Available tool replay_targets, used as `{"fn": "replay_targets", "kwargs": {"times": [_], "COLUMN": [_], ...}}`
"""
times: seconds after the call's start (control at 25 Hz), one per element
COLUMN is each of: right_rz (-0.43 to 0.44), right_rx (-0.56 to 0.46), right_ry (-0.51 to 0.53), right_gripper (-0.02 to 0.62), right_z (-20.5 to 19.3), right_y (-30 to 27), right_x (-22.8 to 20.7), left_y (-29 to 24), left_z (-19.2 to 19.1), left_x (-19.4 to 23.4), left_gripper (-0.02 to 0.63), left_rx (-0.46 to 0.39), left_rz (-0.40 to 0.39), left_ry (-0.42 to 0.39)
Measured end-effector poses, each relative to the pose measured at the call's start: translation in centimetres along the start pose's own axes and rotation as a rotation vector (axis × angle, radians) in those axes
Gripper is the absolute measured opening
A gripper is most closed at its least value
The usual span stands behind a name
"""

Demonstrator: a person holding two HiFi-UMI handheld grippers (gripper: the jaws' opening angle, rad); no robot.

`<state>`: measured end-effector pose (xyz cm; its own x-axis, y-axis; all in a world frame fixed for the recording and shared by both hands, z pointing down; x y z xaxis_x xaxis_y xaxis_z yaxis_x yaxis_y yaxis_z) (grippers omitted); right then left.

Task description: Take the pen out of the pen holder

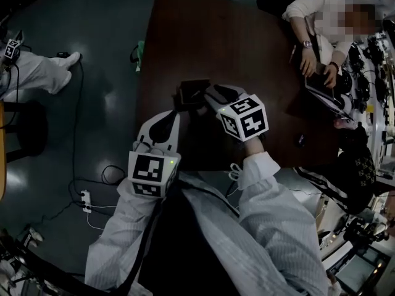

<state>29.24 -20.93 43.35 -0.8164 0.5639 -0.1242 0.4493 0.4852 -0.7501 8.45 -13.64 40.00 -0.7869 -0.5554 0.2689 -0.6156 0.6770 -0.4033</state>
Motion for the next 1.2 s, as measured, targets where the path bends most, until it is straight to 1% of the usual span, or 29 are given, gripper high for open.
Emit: {"fn": "replay_targets", "kwargs": {"times": [0.24, 0.48, 0.64, 0.88, 1.12, 1.2], "right_rz": [0.044, 0.063, 0.086, 0.075, 0.035, 0.025], "right_rx": [0.052, 0.083, 0.118, 0.143, 0.159, 0.158], "right_ry": [-0.009, -0.035, -0.038, -0.038, -0.045, -0.061], "right_gripper": [0.126, 0.124, 0.097, 0.092, 0.080, 0.075], "right_z": [0.9, 1.3, 1.3, 1.0, 0.0, -0.4], "right_y": [-2.5, -3.5, -3.4, -2.7, -1.2, -0.8], "right_x": [-1.0, -1.4, -1.2, -1.3, -1.0, -1.0], "left_y": [0.0, 0.0, 0.1, -0.1, -0.1, -0.2], "left_z": [-0.6, -0.4, -0.1, 0.4, 0.9, 0.9], "left_x": [0.9, 1.3, 1.5, 1.5, 1.1, 1.0], "left_gripper": [0.005, 0.005, 0.005, 0.005, 0.005, 0.005], "left_rx": [0.001, -0.002, -0.009, -0.020, -0.031, -0.030], "left_rz": [0.018, 0.025, 0.037, 0.034, 0.011, 0.002], "left_ry": [0.027, 0.026, 0.031, 0.032, 0.023, 0.019]}}
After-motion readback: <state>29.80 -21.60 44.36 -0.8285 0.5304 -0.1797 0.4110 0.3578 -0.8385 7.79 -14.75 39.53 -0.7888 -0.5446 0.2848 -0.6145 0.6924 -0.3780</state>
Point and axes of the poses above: the fingertips, and each gripper's own axes: y backward along the fingers, x to its left, z out of its top, the point moved 10 cm from there along y, backward along the fingers, and after that the axes turned 1 degree about -z, right-handed, at the moved point
